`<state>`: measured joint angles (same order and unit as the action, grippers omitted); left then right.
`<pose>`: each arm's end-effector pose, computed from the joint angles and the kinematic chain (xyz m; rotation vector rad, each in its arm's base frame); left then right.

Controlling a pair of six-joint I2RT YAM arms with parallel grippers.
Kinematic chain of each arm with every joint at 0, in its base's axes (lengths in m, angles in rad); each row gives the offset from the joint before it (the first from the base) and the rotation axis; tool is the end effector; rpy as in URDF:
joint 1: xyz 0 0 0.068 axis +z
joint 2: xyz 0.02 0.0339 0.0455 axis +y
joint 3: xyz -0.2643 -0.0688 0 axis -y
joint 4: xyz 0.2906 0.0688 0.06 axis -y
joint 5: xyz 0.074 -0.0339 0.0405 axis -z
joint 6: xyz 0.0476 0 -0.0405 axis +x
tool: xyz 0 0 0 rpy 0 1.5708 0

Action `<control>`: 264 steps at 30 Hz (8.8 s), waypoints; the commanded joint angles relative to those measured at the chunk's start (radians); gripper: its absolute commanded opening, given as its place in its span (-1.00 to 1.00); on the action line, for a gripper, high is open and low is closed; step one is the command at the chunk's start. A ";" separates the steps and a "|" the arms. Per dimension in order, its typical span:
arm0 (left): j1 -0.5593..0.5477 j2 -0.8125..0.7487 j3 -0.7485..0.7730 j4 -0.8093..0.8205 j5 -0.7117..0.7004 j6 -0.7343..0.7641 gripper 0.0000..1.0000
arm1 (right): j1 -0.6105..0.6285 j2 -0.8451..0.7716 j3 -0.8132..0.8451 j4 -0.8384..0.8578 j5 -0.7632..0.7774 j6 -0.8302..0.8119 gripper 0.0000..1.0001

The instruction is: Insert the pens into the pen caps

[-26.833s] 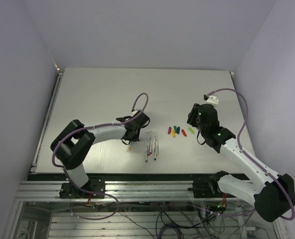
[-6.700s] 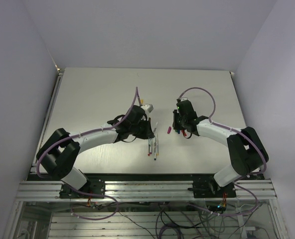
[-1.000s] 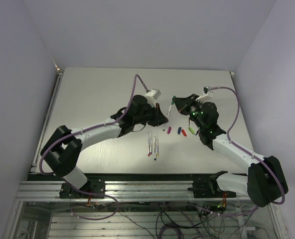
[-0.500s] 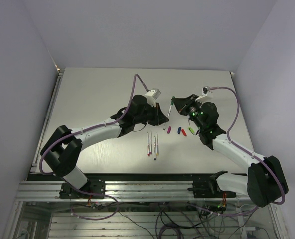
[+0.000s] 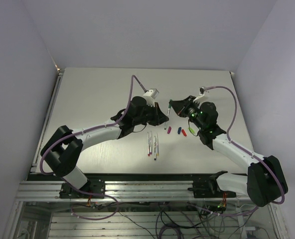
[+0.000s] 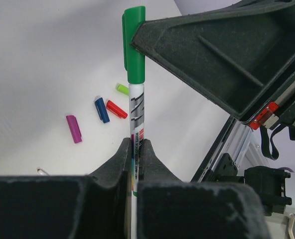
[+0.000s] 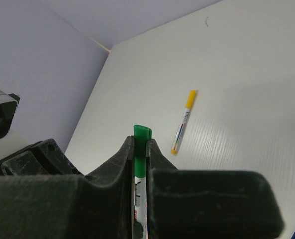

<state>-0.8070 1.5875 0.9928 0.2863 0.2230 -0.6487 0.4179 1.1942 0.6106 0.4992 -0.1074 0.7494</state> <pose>0.2784 -0.3059 0.2281 0.3294 2.0309 -1.1686 0.2897 0.1342 0.2390 0.2030 1.7365 0.9627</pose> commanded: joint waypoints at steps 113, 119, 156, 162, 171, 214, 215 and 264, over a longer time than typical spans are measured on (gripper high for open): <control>0.146 0.438 0.559 -0.621 -0.437 0.087 0.07 | 0.124 -0.060 0.127 -0.403 0.450 -0.171 0.06; 0.118 0.318 0.435 -0.588 -0.422 0.102 0.07 | 0.122 -0.032 0.166 -0.475 0.501 -0.188 0.11; -0.147 0.151 0.105 -0.740 -0.427 0.063 -0.17 | 0.122 -0.022 0.062 -0.512 0.551 -0.162 -0.07; -0.148 0.170 0.104 -0.738 -0.430 0.064 -0.20 | 0.123 -0.021 0.061 -0.511 0.550 -0.158 -0.07; -0.147 0.194 0.098 -0.722 -0.411 0.063 -0.20 | 0.123 -0.020 0.063 -0.517 0.550 -0.157 -0.08; -0.135 0.127 0.005 -0.796 -0.391 0.115 -0.86 | 0.122 0.079 0.070 -0.701 0.591 -0.162 -0.15; -0.129 0.112 0.015 -0.796 -0.392 0.117 -0.86 | 0.121 0.090 0.073 -0.710 0.585 -0.164 -0.15; 0.012 -0.078 0.040 -0.658 -0.232 0.052 -0.86 | 0.033 0.351 0.129 -0.707 0.407 -0.227 -0.32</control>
<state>-0.8082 1.5040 1.0386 -0.4076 -0.0376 -0.5846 0.4587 1.5227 0.7155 -0.2028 0.3073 0.5327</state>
